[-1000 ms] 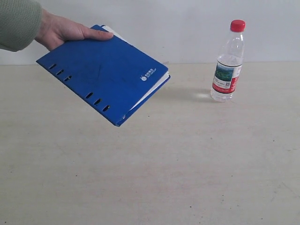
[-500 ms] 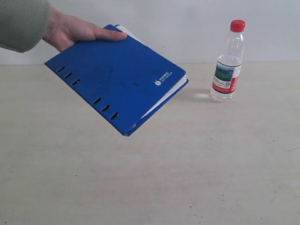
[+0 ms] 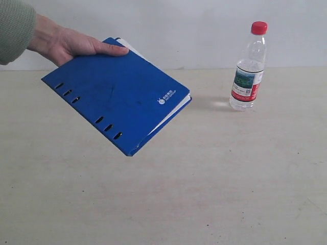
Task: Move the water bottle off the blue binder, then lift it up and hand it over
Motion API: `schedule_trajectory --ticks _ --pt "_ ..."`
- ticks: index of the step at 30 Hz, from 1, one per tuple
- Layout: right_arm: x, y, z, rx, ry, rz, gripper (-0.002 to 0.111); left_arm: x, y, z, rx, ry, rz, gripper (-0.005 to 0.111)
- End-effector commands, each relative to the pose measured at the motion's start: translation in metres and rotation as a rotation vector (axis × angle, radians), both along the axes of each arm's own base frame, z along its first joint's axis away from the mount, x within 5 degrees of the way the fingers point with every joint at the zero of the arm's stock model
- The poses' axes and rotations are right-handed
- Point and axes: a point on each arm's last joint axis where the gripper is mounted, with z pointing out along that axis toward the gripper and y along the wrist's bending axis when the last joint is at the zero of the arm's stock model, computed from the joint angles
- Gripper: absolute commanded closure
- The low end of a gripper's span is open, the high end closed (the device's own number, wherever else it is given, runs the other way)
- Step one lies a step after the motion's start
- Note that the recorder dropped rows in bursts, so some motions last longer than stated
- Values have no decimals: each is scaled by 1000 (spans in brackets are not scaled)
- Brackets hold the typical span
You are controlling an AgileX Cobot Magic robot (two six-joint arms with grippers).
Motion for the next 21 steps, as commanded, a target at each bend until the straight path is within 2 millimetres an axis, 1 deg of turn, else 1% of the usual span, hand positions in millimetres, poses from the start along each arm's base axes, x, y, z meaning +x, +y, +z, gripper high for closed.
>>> schedule_trajectory --ticks 1,3,5,7,10,16,21 --pt "0 -1 0 4 -3 -9 109 0 0 -2 -4 5 -5 102" --pt "1 -4 0 -16 -28 -57 109 0 0 -2 -4 5 -5 102" --pt "2 -7 2 1 -35 -90 109 0 0 -2 -4 5 -5 102" --pt "2 -7 2 5 -31 -90 109 0 0 -2 -4 5 -5 102" --pt "5 -11 3 30 -31 -135 109 0 0 -2 -4 5 -5 102" --pt "5 -10 3 61 -11 -114 109 0 0 -2 -4 5 -5 102" --pt "4 -8 2 29 -23 -89 109 0 0 -2 -4 5 -5 102"
